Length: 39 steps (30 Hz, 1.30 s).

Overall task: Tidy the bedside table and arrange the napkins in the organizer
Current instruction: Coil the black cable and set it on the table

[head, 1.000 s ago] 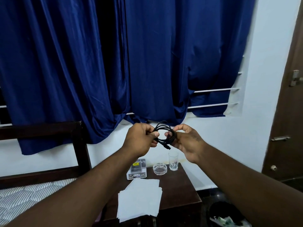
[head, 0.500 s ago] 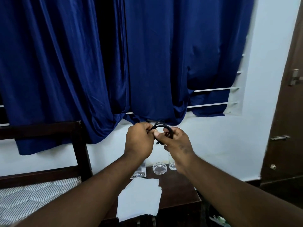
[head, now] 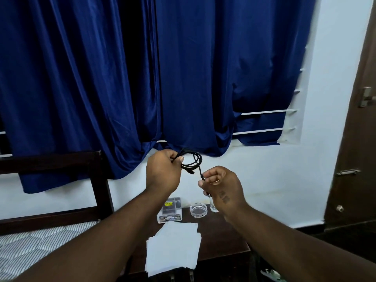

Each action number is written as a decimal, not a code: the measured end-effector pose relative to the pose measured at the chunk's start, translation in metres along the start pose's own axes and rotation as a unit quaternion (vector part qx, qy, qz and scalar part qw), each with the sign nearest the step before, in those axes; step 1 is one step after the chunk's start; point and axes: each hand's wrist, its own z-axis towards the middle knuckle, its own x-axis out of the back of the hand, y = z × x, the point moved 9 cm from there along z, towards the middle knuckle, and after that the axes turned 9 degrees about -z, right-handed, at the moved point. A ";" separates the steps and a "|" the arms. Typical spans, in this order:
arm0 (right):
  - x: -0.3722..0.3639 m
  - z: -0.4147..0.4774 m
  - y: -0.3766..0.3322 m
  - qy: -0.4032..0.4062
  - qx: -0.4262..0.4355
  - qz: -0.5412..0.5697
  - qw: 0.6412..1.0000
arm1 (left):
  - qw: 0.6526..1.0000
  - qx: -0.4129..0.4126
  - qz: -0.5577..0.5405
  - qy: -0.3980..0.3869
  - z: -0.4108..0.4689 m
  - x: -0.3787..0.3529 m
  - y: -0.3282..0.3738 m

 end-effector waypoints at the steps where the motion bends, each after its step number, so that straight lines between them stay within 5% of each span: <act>1: 0.003 0.000 0.000 0.003 0.012 -0.041 0.999 | 1.000 0.010 -0.016 0.004 0.002 0.003 -0.003; 5: 0.023 0.004 -0.014 0.050 0.077 -0.209 0.974 | 0.993 0.068 -0.097 -0.009 0.003 0.002 -0.017; 10: 0.037 0.025 -0.015 0.064 0.073 -0.234 0.967 | 0.972 0.129 -0.186 -0.067 -0.005 -0.016 -0.024; 14: 0.032 0.035 -0.008 0.060 0.037 -0.133 0.989 | 0.946 0.167 -0.258 -0.099 -0.011 -0.028 -0.023; 16: 0.020 0.034 -0.003 0.026 0.006 0.008 1.000 | 0.938 0.180 -0.276 -0.109 -0.014 -0.033 -0.023; 21: -0.007 0.026 0.003 -0.059 -0.074 0.294 0.951 | 0.939 0.171 -0.278 -0.109 -0.015 -0.035 -0.024; 30: -0.014 0.019 -0.005 -0.096 -0.091 0.398 0.908 | 0.969 0.110 -0.218 -0.047 -0.009 -0.030 -0.025; 39: -0.013 0.017 0.000 -0.018 -0.102 0.371 0.923 | 0.977 0.066 -0.199 -0.021 -0.013 -0.030 -0.011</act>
